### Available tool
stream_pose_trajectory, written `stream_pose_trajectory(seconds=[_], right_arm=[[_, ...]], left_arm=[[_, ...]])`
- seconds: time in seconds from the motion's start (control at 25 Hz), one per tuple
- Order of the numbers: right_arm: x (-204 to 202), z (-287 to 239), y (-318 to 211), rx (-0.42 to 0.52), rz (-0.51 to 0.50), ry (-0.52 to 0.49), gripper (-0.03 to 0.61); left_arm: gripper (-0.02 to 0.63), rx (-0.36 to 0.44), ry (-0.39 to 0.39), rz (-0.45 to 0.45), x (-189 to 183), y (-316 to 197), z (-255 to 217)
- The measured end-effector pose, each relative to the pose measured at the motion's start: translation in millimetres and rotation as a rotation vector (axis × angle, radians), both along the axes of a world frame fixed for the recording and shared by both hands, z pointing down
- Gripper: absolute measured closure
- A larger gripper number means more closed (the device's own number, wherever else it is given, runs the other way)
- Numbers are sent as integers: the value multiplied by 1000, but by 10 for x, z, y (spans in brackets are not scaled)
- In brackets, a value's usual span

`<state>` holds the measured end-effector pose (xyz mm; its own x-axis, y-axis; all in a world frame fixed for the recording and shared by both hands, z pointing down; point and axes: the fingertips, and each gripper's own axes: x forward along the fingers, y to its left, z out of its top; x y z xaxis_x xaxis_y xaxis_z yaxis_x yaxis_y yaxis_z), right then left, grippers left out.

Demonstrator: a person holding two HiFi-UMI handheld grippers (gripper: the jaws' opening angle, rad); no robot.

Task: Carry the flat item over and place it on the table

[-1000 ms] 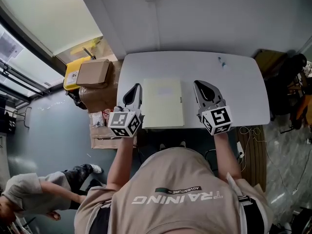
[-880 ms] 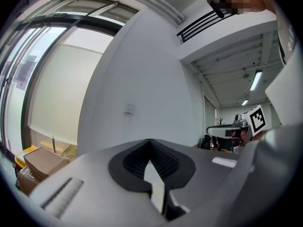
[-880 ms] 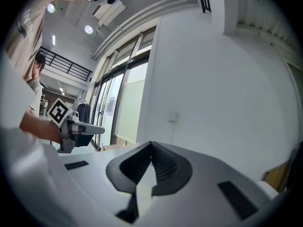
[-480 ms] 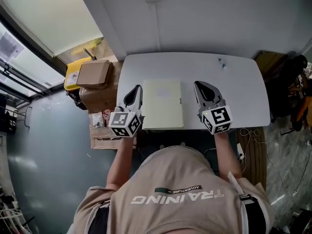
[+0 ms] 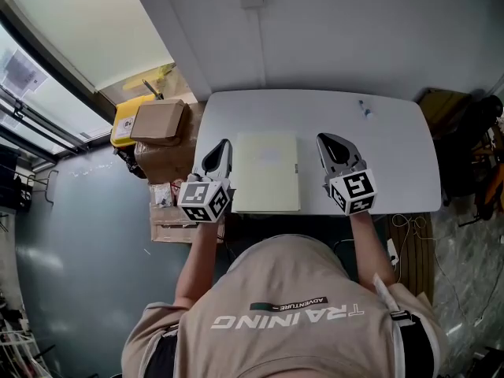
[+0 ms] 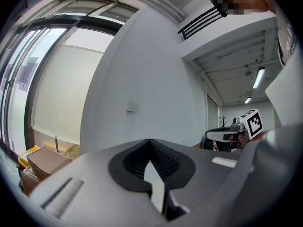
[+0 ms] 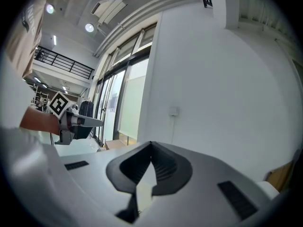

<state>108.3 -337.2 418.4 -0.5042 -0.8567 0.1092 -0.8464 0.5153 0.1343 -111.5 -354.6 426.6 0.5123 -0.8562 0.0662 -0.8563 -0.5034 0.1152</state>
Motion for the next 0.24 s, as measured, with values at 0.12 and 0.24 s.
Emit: stream_pose_trajectory(seconds=[0.12,0.24], right_arm=[[-2,36,-68,-7,-10,0,572],[16,76,-131,-24,-11,-8,572]], left_arm=[[610,4,0,-8,-10,-37,-1],[611,4,2,-19,-23,-58,17]])
